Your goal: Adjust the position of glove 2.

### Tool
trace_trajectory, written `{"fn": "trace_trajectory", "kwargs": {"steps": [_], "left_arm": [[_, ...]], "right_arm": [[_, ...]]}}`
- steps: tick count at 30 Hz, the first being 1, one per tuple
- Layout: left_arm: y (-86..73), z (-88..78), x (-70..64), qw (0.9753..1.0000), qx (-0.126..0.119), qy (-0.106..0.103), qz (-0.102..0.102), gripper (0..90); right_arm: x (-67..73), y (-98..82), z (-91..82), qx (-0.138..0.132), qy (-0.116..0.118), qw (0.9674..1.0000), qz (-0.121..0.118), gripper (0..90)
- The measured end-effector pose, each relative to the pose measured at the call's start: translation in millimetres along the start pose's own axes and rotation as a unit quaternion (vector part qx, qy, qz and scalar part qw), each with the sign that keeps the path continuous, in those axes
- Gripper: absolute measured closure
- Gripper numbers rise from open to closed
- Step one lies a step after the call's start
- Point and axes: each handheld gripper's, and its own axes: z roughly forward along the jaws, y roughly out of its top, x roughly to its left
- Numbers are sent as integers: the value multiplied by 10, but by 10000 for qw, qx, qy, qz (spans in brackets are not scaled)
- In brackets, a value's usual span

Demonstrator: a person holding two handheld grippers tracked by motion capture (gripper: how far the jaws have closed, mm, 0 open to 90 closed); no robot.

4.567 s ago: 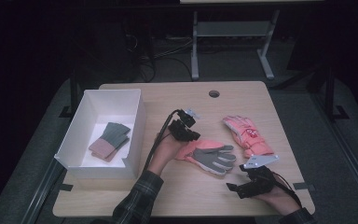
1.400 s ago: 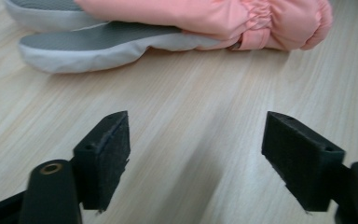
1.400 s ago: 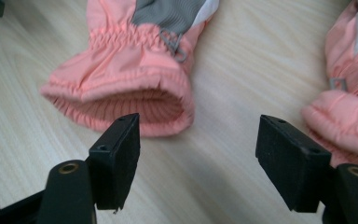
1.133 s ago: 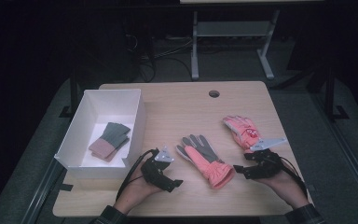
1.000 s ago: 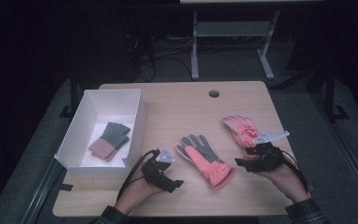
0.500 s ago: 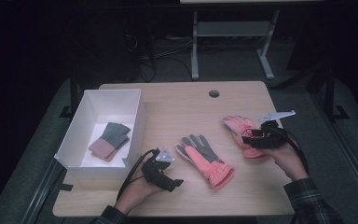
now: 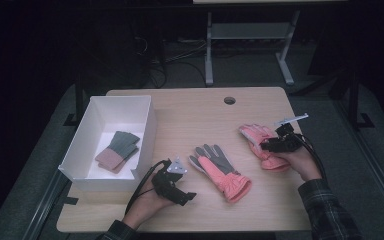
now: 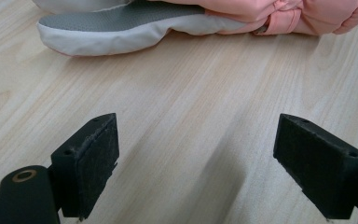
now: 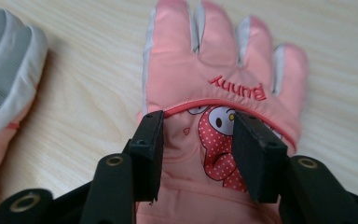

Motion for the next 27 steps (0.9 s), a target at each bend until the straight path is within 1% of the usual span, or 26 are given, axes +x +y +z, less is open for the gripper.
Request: {"fn": "trace_trajectory", "kwargs": {"steps": [2,3,4,5,6,7,8,9,10,11,13,15,18,23,24,25,27], "left_arm": [[0,-1,-2,10000,-5,4,-1,137],[3,-3,-2,10000,-4,5,10,139],[3,-3,-2,10000,-4,5,10,139],[6,-5,1,10000,35,10,40,139],[4,6,-1,10000,17,23,34,139],[3,8,-3,10000,18,23,34,139],[2,10,-6,10000,25,14,31,139],[0,13,-10,10000,16,16,24,140],[0,13,-10,10000,16,16,24,141],[1,13,-8,10000,33,6,33,141],[0,15,-3,10000,49,24,42,141],[-2,17,1,10000,57,15,18,142],[-2,17,3,10000,64,16,17,143],[1,17,-1,10000,82,26,26,143],[1,16,0,9999,92,27,29,143],[1,16,3,9999,98,28,38,143],[0,16,8,9999,98,29,39,143]], "right_arm": [[-5,-8,24,35,-3,10000,-13,551],[-3,-20,75,160,-8,9999,-2,578],[-3,-20,75,160,-8,9999,-2,578],[6,-21,114,231,-55,9997,-47,603],[5,-19,121,247,-80,9996,-105,615],[1,-16,128,294,-59,9995,-59,628],[-11,-17,133,299,-38,9995,-63,643],[-28,-22,137,304,-3,9995,-15,668],[-28,-22,137,304,-3,9995,-15,668],[-55,-24,132,310,52,9995,89,726],[-57,-28,130,282,56,9996,50,791],[-59,-27,123,263,63,9996,2,837],[-66,-30,123,227,85,9997,8,856],[-108,-43,65,121,265,9995,148,878],[-108,-43,65,121,265,9995,148,878],[-124,-40,24,35,289,9995,150,881],[-120,-31,-13,37,295,9995,126,882]]}}
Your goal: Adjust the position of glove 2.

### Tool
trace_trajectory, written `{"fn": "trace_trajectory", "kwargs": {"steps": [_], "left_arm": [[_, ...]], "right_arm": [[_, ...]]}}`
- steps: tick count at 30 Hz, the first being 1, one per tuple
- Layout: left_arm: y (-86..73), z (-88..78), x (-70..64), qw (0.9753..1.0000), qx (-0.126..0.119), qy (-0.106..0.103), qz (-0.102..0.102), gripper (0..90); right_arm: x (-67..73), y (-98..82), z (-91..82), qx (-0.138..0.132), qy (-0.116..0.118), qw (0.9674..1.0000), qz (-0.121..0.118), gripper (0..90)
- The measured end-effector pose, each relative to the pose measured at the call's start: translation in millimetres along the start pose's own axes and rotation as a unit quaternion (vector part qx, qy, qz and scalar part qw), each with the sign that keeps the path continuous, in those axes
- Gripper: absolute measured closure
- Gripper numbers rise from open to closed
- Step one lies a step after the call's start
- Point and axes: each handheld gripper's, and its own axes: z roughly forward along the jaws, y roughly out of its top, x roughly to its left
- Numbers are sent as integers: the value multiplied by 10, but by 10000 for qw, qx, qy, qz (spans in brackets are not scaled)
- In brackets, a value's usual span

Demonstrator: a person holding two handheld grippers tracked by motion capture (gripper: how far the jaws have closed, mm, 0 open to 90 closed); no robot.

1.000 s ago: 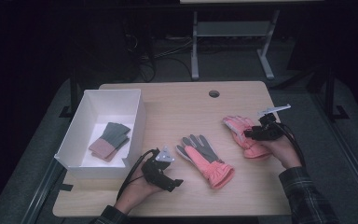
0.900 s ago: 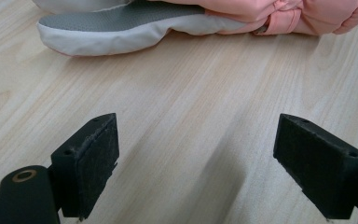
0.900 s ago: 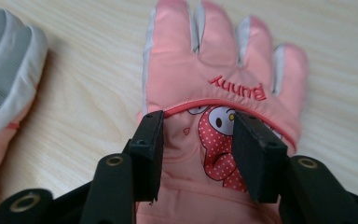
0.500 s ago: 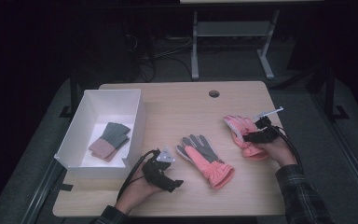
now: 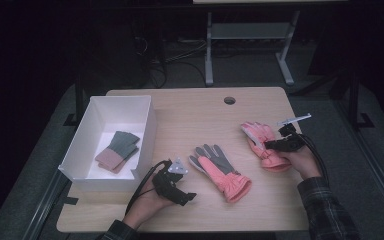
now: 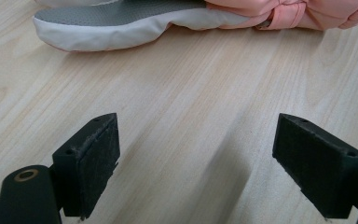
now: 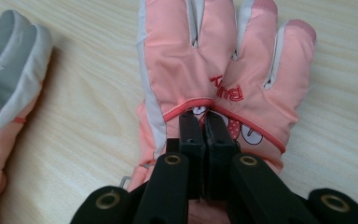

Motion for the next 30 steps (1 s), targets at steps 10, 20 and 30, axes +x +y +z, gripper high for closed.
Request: {"fn": "trace_trajectory", "kwargs": {"steps": [10,20,30], "left_arm": [[-5,-9,22,10000,32,27,9,143],[-7,-6,24,10000,35,32,17,143],[-5,-8,23,10000,21,40,44,143]], "right_arm": [[60,27,-225,-295,170,9994,-17,882],[238,92,-449,-492,402,9980,-68,881],[601,174,-592,-525,690,9957,-331,881]]}}
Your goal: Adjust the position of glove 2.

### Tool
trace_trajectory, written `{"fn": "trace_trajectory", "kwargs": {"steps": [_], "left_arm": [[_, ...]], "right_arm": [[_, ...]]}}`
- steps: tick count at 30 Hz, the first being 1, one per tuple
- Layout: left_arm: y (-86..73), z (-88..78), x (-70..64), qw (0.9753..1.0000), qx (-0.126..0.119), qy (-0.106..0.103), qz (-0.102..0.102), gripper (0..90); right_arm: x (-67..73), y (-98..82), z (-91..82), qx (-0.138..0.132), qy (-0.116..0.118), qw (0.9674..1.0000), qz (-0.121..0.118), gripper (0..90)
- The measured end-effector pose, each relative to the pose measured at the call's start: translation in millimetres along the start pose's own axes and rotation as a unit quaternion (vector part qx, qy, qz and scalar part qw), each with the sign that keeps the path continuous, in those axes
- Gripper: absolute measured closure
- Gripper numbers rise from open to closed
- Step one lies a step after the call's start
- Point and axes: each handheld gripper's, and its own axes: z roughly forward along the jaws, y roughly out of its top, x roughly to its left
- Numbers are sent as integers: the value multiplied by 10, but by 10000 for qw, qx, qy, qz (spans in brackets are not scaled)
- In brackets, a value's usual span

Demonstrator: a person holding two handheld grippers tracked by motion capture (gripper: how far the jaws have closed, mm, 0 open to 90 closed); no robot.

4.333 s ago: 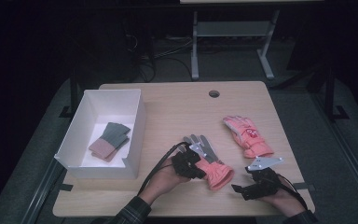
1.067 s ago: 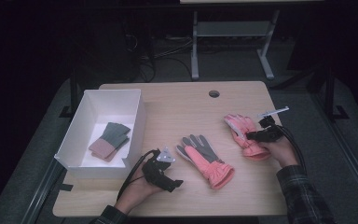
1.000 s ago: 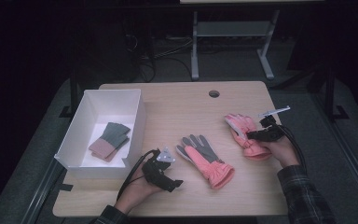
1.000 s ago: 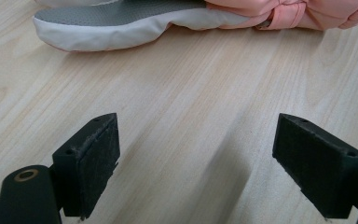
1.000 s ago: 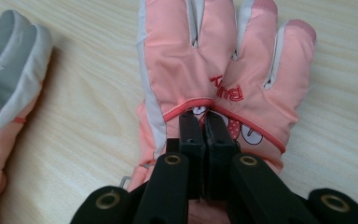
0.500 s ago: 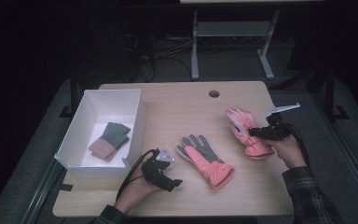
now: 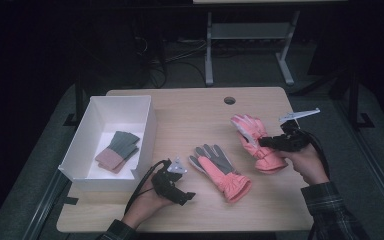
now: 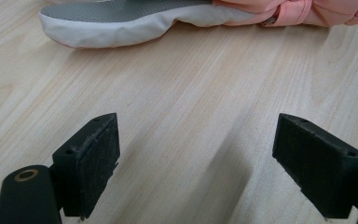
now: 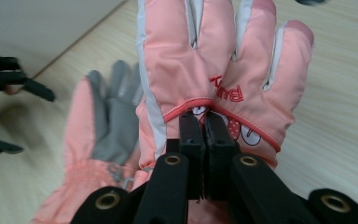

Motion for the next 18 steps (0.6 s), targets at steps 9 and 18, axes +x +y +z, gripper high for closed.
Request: {"fn": "trace_trajectory", "kwargs": {"steps": [9,18], "left_arm": [[2,10,-10,10000,-42,-6,-35,143],[3,6,-14,10000,-44,10,-40,143]], "right_arm": [[365,62,67,66,288,9992,-274,881],[647,101,185,151,513,9976,-445,881]]}}
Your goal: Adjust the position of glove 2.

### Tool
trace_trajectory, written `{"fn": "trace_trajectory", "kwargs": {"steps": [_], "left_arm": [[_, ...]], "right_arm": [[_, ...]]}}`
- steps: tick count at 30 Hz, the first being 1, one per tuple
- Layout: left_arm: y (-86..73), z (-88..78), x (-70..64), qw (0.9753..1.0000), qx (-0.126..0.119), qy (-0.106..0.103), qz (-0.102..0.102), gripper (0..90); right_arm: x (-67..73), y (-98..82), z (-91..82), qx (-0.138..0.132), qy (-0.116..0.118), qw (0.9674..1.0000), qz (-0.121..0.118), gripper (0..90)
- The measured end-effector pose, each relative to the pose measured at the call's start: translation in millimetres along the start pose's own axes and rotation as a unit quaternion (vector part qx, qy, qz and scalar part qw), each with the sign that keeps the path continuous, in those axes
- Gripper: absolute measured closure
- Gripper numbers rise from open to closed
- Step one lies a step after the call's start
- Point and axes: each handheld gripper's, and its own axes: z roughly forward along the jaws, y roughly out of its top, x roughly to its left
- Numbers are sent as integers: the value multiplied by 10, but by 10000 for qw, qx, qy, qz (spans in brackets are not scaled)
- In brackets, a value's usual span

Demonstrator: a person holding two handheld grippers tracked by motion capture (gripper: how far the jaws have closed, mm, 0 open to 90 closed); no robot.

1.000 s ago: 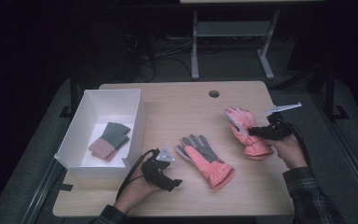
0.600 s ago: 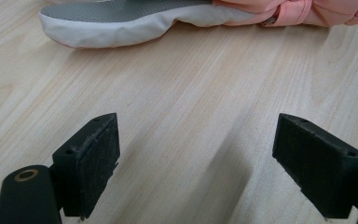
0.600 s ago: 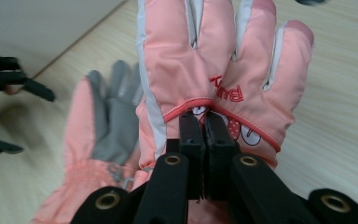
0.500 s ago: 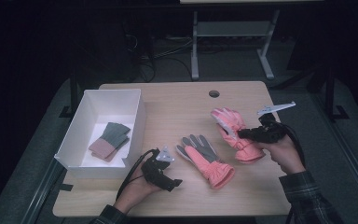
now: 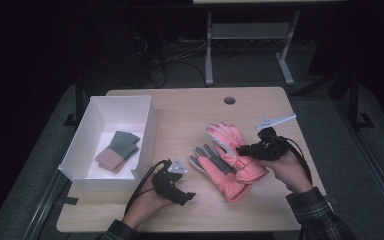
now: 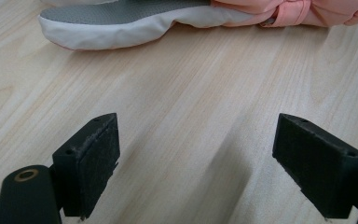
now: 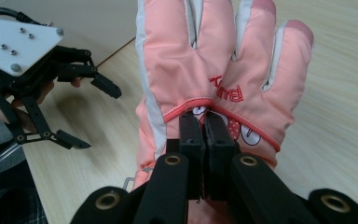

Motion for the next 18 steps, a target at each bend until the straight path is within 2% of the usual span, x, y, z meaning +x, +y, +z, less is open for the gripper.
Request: {"fn": "trace_trajectory", "kwargs": {"steps": [6,11,18], "left_arm": [[-2,-3,2,10000,3,2,11,143],[-2,1,2,10000,23,5,25,143],[-3,3,5,10000,50,-6,21,142]], "right_arm": [[104,15,121,155,60,9998,-80,881],[130,-1,224,299,133,9994,-125,880],[136,-32,375,481,89,9987,-104,880]]}}
